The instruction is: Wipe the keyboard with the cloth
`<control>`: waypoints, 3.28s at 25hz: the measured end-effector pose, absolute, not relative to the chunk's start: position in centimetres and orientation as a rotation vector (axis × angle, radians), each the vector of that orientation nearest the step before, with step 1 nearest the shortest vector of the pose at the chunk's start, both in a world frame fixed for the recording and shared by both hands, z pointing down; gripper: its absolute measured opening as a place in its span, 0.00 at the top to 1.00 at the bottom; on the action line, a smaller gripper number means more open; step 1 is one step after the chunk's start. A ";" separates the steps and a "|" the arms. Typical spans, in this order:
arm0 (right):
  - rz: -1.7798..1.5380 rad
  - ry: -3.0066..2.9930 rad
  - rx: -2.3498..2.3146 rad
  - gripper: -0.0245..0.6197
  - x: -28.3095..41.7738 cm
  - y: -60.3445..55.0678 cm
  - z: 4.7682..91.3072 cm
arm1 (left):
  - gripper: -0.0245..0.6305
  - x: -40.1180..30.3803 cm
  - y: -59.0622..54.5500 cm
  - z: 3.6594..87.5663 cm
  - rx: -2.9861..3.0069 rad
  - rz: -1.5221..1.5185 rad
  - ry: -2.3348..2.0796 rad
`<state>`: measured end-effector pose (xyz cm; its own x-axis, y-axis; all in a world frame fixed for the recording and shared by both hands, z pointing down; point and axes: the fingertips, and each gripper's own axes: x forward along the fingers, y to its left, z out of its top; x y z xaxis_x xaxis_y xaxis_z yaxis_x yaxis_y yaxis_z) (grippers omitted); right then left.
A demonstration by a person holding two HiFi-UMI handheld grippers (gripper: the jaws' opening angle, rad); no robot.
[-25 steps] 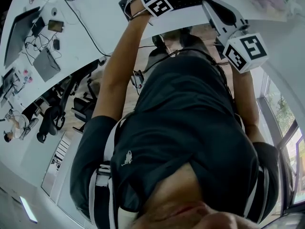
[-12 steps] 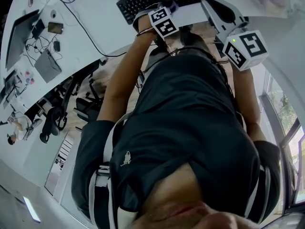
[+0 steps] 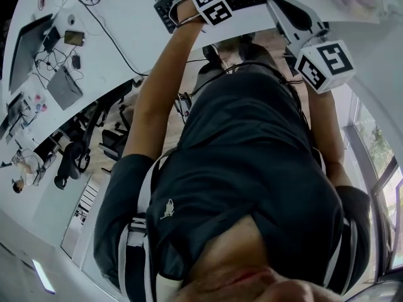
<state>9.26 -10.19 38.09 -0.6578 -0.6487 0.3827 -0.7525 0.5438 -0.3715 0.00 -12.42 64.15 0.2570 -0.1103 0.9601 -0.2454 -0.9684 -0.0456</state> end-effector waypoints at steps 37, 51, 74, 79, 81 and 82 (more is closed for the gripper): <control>0.818 -2.541 1.228 0.95 10.3 -10.9 39.7 | 0.86 3.3 -6.7 63.9 2.444 1.794 -0.121; 0.831 -2.519 1.274 0.95 13.4 -11.2 40.2 | 0.86 4.6 -7.7 64.2 2.429 1.793 -0.194; 0.852 -2.503 1.265 0.95 14.0 -10.2 40.8 | 0.86 8.8 -12.4 64.0 2.513 1.892 -0.199; 0.855 -2.510 1.265 0.95 14.4 -10.7 40.9 | 0.86 9.8 -7.8 64.3 2.554 1.901 -0.142; 0.855 -2.509 1.264 0.95 14.7 -11.0 41.0 | 0.86 10.0 -7.5 64.3 2.547 1.882 -0.115; 0.855 -2.508 1.264 0.95 14.8 -11.1 41.0 | 0.86 10.1 -7.8 64.4 2.549 1.890 -0.097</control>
